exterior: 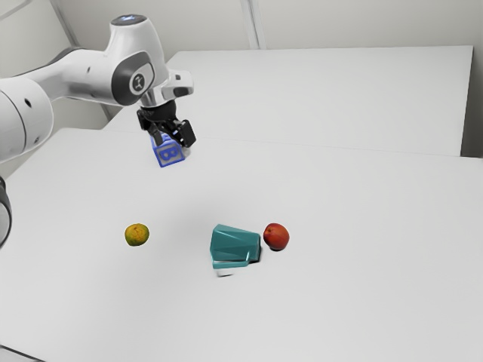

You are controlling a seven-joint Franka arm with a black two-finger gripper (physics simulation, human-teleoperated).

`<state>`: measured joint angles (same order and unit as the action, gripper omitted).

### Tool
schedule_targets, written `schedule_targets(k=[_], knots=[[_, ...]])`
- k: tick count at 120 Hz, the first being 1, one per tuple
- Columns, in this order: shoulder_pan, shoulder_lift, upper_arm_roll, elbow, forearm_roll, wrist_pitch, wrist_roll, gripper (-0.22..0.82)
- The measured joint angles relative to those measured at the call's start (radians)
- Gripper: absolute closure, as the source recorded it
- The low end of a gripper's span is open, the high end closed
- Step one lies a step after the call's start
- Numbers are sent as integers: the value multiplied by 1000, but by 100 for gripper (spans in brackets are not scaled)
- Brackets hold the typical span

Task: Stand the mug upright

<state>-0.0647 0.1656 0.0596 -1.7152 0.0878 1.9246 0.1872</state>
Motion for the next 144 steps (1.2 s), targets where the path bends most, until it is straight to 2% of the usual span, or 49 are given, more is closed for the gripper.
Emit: schedule_targets(k=[25, 47, 85, 116, 144], knots=[[-2, -26, 19, -52, -18, 11, -10, 0], [24, -28, 62, -146, -223, 12, 11, 0], [98, 95, 65, -165, -548, -111, 141, 0], [120, 103, 65, -276, -729, -158, 253, 0], [108, 95, 66, -361, -854, -116, 319, 0]])
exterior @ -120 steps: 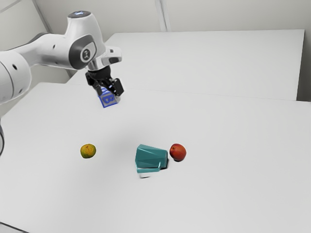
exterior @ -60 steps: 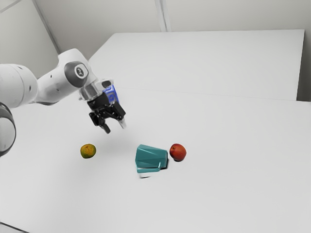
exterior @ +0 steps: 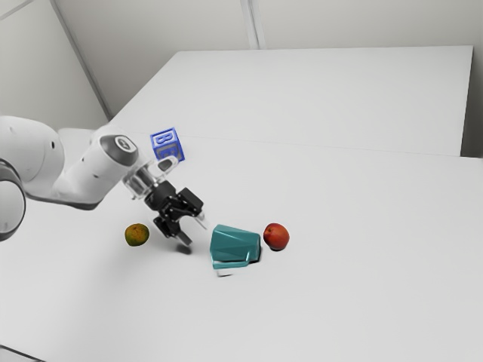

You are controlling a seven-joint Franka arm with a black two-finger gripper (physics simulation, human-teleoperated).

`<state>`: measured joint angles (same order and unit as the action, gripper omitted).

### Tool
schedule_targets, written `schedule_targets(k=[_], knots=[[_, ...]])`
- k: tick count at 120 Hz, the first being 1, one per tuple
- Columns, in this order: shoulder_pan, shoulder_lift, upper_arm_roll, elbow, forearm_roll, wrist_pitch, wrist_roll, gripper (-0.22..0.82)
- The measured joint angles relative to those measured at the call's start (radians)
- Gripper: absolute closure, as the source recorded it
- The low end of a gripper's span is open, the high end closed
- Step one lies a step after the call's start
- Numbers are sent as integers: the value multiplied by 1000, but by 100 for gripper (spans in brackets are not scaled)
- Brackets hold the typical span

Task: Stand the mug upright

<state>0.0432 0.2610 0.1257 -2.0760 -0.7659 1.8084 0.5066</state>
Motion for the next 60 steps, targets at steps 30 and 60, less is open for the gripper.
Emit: schedule_targets(k=[30, 60], knots=[[-16, -8, 9, -30, -73, 42, 29, 0], [-44, -8, 17, -62, -164, 81, 26, 0]])
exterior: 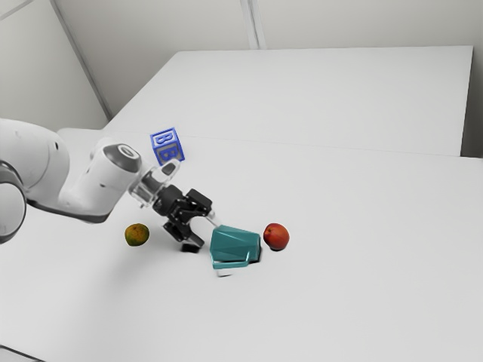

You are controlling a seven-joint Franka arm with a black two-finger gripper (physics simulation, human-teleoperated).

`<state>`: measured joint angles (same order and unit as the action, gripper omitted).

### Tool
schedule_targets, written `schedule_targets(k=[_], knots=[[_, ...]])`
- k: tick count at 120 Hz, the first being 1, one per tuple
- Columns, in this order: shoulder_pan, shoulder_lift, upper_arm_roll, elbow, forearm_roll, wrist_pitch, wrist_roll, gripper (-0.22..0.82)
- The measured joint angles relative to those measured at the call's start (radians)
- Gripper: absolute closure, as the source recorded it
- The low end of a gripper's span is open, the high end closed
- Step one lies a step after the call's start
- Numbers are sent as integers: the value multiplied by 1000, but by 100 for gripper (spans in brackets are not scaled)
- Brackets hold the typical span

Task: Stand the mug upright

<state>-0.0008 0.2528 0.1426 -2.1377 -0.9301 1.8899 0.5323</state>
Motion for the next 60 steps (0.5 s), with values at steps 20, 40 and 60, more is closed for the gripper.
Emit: schedule_targets(k=[20, 40, 60], knots=[[-18, 2, 0, 2, -36, 24, -11, 0], [-36, 2, 0, 2, -64, 36, -24, 0], [-44, 1, 0, -1, -79, 42, -38, 0]])
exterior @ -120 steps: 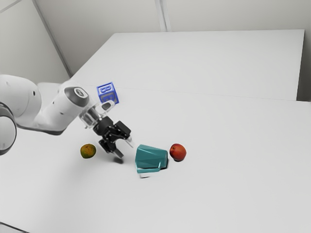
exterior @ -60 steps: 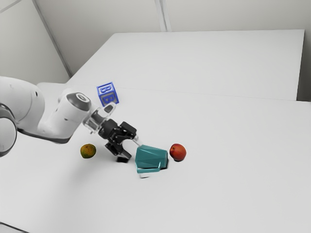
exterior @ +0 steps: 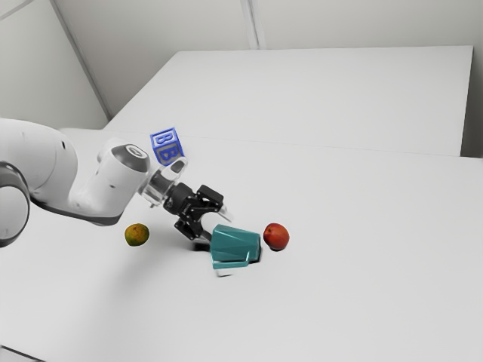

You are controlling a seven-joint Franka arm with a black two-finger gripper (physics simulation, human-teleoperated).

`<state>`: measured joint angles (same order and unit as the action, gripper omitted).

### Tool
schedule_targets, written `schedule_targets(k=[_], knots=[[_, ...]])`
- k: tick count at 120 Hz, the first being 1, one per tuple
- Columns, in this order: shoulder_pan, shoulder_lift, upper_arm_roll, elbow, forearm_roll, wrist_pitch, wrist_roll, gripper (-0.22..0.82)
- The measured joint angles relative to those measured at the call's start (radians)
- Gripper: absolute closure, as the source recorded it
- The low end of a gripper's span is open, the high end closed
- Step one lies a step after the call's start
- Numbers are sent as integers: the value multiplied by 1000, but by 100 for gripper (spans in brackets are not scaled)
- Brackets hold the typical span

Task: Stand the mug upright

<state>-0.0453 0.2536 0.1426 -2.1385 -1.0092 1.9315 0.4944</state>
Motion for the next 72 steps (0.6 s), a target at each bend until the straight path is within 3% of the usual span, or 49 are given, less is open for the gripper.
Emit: schedule_targets(k=[29, 59, 72], knots=[[-13, -1, 0, 0, -8, 3, -16, 19], [-21, -1, 0, 1, -14, 13, -31, 54], [-23, -2, 0, 2, -12, 16, -37, 63]])
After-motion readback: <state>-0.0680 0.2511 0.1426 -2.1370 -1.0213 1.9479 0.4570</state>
